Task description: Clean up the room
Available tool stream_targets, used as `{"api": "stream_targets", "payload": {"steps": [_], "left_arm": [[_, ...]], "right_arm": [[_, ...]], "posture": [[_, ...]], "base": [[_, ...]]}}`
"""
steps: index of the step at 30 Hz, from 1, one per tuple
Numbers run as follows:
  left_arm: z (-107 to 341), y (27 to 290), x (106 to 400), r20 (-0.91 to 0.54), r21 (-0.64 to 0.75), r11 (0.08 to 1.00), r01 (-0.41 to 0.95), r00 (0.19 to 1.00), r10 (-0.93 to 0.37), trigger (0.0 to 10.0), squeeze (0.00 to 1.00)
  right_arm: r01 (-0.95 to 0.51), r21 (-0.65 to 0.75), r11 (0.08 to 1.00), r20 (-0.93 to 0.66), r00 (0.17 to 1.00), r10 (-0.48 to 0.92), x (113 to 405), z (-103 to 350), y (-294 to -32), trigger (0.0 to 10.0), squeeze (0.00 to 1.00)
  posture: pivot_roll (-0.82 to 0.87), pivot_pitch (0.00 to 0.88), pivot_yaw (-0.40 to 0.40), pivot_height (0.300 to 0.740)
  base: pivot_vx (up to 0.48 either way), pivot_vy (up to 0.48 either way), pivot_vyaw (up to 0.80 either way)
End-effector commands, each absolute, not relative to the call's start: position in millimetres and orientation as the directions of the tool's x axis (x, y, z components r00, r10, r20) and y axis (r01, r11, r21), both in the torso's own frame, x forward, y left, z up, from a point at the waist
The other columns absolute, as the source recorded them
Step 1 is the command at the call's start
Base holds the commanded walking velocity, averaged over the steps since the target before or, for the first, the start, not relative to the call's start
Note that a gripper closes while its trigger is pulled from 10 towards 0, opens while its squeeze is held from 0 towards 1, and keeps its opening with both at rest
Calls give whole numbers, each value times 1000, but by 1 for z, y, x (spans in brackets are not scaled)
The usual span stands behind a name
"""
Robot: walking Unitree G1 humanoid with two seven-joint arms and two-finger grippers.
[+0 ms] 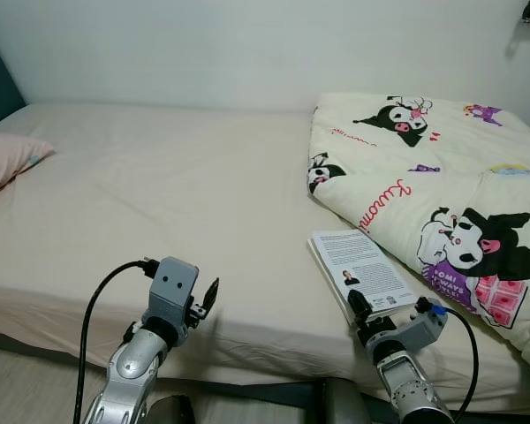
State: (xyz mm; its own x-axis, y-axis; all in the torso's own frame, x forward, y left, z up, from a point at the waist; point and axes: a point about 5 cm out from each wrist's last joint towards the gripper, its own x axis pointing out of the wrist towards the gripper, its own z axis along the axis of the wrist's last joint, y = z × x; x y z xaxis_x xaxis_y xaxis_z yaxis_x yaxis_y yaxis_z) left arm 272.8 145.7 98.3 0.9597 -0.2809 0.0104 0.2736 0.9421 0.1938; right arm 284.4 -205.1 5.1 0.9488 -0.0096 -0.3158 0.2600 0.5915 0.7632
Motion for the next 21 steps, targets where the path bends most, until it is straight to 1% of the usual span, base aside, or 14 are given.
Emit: {"api": "stream_targets", "payload": {"steps": [1, 13, 18, 19, 21], "left_arm": [[97, 147, 269, 10, 220, 934, 280, 957, -290, 10000, 0], [99, 148, 273, 29, 233, 937, 259, 962, -273, 10000, 0], [99, 148, 274, 34, 235, 940, 248, 964, -263, 10000, 0], [100, 149, 276, 40, 232, 944, 234, 968, -250, 10000, 0], [100, 149, 277, 44, 229, 947, 225, 970, -241, 10000, 0]], "right_arm": [[306, 779, 547, -405, 912, 67, 270, -16, -185, 0, 0], [301, 795, 527, -357, 934, 6, 273, -9, -204, 0, 0], [285, 795, 536, -338, 941, 1, 275, -5, -209, 0, 0], [272, 784, 557, -330, 944, 4, 276, -3, -212, 0, 0], [265, 778, 570, -327, 945, 6, 277, -2, -214, 0, 0]], "posture": [[62, 112, 33, 569], [57, 107, 40, 569], [52, 97, 39, 569], [50, 90, 36, 569], [50, 90, 36, 569]], "base": [[0, 0, 0], [0, 0, 0], [0, 0, 0], [0, 0, 0], [0, 0, 0]]}}
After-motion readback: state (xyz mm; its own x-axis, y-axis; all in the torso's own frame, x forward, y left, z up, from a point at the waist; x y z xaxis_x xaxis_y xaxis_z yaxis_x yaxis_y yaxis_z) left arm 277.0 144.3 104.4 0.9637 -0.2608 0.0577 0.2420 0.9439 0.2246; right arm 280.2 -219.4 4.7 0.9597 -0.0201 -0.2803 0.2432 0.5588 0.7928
